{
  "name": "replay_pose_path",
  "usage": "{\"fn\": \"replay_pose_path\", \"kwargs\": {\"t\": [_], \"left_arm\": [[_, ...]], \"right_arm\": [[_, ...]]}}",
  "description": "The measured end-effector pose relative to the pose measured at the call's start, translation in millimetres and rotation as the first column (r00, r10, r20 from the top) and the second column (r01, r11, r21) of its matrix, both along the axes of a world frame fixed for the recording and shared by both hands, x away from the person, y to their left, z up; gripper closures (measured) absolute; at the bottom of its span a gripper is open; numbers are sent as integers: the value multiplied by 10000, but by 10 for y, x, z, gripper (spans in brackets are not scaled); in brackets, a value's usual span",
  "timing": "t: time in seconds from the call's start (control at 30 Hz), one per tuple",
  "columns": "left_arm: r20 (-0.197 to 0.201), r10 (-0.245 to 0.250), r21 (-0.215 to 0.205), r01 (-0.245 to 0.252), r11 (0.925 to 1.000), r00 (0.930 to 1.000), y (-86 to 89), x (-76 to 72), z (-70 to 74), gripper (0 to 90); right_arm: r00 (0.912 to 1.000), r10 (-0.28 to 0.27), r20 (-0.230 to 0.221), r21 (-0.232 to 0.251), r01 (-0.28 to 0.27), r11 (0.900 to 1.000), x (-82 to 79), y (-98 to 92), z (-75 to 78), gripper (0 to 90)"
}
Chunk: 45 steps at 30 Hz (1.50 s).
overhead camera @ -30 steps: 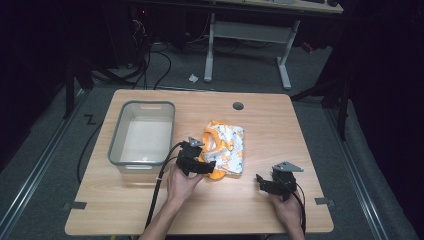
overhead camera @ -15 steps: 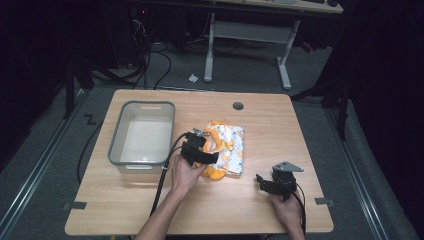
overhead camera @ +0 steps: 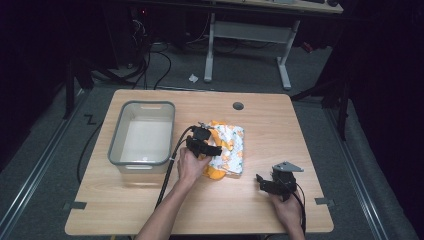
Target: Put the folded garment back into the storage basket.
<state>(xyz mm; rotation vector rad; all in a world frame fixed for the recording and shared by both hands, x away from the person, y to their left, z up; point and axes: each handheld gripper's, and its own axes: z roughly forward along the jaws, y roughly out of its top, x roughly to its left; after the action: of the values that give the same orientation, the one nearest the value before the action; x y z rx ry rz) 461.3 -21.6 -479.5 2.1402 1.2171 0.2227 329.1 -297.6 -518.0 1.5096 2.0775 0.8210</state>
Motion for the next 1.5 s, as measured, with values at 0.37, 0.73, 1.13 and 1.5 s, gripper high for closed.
{"fn": "replay_pose_path", "kwargs": {"t": [0.37, 0.73, 1.13, 1.5], "left_arm": [[-232, 281, 666, -265, 9974, 9993, -73, 133, -237, 205], [41, -147, 1030, 142, 9946, 9999, -118, 120, -310, 342], [-414, -584, 257, 595, 9979, 9974, -121, 100, -282, 696], [-425, -789, -395, 773, 9962, 9960, -78, 56, -154, 740]], "right_arm": [[10000, 1, 1, 0, -1, 10000, 0, 0, 0, 267], [10000, 0, 3, -2, 0, 10000, 0, 0, 0, 267], [10000, 2, 2, -3, -2, 10000, 0, 0, 0, 267], [10000, 15, -5, 6, -15, 10000, -2, -1, 0, 267]]}}
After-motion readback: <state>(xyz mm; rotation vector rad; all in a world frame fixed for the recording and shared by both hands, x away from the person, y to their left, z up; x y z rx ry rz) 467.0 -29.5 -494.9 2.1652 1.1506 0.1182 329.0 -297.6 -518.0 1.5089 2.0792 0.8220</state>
